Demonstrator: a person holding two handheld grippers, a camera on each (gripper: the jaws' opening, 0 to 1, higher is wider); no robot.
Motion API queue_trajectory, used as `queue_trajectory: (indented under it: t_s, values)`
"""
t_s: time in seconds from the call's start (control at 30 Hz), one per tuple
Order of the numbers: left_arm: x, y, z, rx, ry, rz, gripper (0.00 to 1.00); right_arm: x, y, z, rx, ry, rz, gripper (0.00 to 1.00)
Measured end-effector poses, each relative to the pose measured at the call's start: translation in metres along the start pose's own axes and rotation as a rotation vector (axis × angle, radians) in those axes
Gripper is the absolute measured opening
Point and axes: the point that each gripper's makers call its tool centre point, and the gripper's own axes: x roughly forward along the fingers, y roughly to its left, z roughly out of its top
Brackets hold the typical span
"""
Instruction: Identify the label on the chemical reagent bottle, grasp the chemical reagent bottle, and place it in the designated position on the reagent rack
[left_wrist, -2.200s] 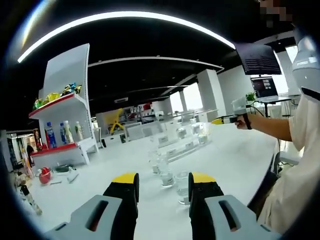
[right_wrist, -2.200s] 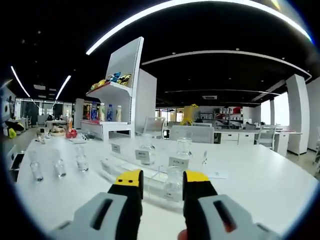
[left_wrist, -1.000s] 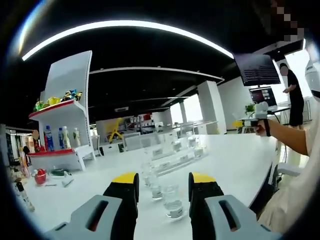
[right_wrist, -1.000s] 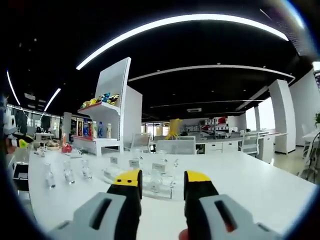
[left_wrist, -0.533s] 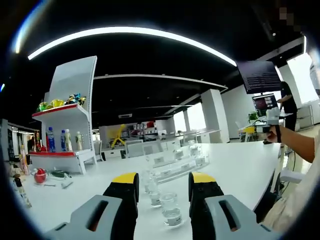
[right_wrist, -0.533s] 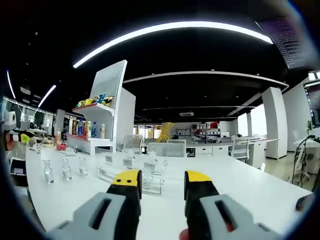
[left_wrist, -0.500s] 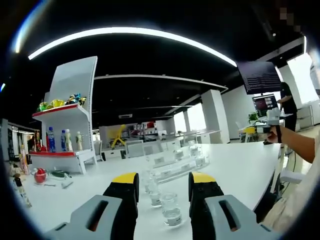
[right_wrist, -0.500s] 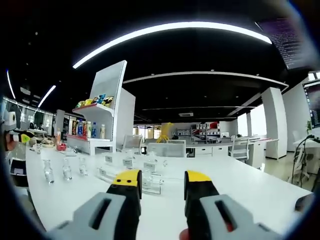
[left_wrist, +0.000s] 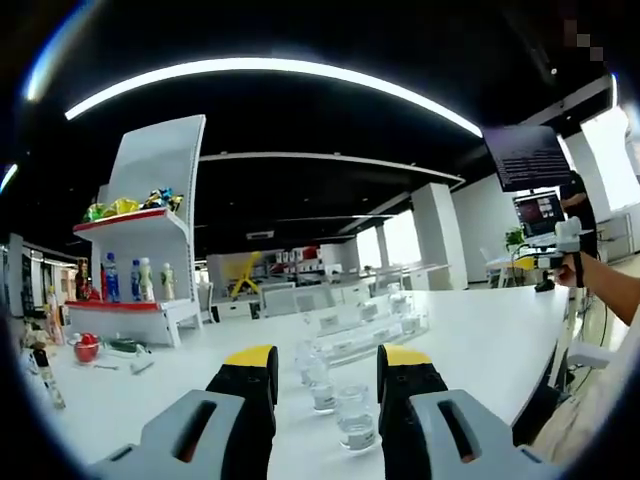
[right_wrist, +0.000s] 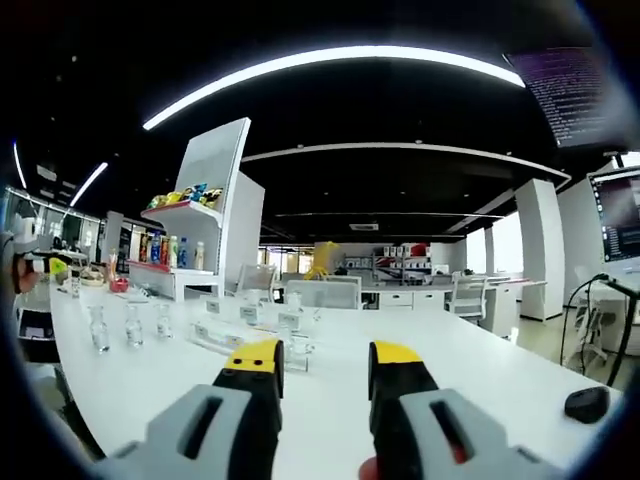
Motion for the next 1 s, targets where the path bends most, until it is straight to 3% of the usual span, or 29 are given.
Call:
queue_trajectory:
  t_s: [0.53,0.83,1.0]
  values:
    - [0.005,-0.005,-0.005,0.004,-0.006,-0.012,0.4,-0.021,-0.014,0.003,-0.03,0.0,-0.025,0.34]
    - [0.007,-0.003,-0.014,-0.003,0.01,-0.018,0.4,-0.021,0.006,-0.018,-0.024,0.049,0.036,0.34]
    - [0.007,-0.004,-0.016,-0.002,0.017,-0.013,0.4,-0.021,0.011,-0.017,-0.003,0.031,0.054,0.34]
